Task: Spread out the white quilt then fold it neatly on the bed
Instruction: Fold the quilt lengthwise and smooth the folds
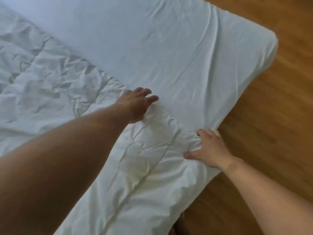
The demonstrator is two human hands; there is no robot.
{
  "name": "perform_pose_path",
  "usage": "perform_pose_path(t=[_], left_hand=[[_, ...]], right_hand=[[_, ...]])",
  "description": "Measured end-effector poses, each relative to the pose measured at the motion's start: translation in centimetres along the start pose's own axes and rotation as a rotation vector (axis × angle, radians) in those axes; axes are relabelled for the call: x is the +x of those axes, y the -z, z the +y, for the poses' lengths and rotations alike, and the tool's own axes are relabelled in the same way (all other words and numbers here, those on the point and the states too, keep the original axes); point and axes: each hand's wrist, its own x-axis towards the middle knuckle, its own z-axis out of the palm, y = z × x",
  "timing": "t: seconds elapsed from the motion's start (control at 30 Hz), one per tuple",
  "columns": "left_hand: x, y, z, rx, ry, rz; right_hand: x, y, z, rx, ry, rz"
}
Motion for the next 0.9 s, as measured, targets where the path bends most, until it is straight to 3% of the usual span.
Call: perform_pose_path(t=[0.1,0.3,0.43,0.6,0.9], left_hand=[[2.4,-1.4,0.7,0.081,0.020,-0.041],[3.5,-1.6,0.6,0.140,0.105,-0.113],[0.2,-2.7,1.1,0.048,0.169,-0.004],[-7.8,-5.2,0.7,-0.131,0.205,0.172],[-32.2,-11.3,-5.1,-0.236,0.309,0.475]], right_hand=[[0.0,-0.6,0.9,0.044,0.030,-0.047],[-0.9,-2.3,3.1,0.242,-0.102,-0.077],[-2.9,-2.7,2.0,0.192,-0.107,-0.029],[-10.8,-4.8,-2.0,0.108,0.017,0.005],[-26.4,-12.6,-16.1,-0.109,0.314,-0.181]])
